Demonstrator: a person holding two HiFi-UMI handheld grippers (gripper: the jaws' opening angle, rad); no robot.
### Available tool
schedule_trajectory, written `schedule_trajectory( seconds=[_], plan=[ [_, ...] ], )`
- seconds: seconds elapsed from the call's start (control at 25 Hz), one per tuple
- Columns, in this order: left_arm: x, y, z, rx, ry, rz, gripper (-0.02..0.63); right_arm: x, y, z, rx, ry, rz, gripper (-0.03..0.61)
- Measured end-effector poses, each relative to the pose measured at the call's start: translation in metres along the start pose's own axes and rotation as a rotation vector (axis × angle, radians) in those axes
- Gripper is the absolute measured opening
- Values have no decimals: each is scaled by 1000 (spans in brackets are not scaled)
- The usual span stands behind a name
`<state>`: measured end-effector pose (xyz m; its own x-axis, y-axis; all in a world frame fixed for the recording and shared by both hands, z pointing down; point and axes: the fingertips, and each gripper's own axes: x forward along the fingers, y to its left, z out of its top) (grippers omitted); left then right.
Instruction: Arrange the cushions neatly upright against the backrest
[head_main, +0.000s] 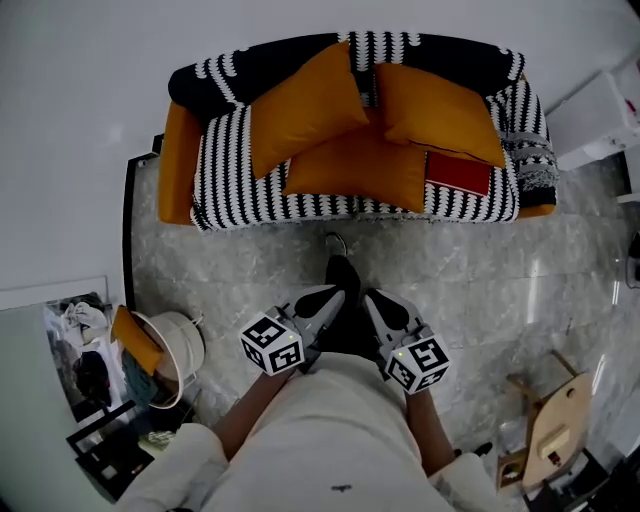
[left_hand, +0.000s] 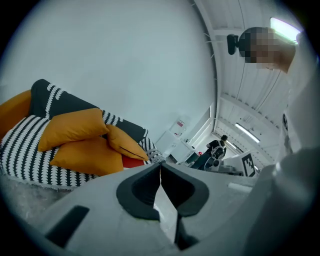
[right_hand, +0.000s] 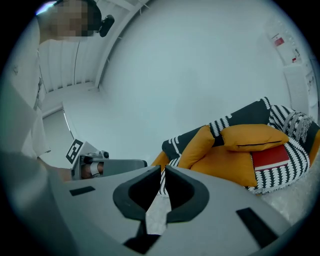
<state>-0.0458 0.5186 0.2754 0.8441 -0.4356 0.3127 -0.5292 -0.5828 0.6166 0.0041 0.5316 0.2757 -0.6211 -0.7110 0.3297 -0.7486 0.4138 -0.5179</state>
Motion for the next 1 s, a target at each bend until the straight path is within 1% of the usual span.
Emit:
schedule_trajectory(
  seconds=[0.12,0.28,0.4,0.48,0.56,0.64,0.72,0.88,0.96,1.0],
  plan=[
    [21,25,26,-14,-11,-23,14,22,-16,22,-27,6,-25,9],
    [56,51,87,-9,-76,-97,14,48,-40,69,-73,0,-77,9],
    [81,73,124,10,-94,-131,15,70,-52,103,-117,3,-106,9],
    [94,90,139,-11,-97,-133,15,84,-57,118,-128,11,-119,9],
    [102,110,146,-51,-98,-125,15,98,-59,125,-131,34,-120,9],
    [109,132,145,-110,-97,-102,15,110,-62,122,-140,82,-114,9],
    [116,149,135,-166,-93,-55,15,116,-68,117,-137,131,-106,9],
    [139,174,98,-288,-76,33,17,125,-95,107,-123,246,-89,9],
    [155,192,79,-348,-64,60,20,131,-108,102,-115,293,-64,9],
    [163,200,69,-371,-53,68,33,132,-114,100,-106,311,-52,9]
  ],
)
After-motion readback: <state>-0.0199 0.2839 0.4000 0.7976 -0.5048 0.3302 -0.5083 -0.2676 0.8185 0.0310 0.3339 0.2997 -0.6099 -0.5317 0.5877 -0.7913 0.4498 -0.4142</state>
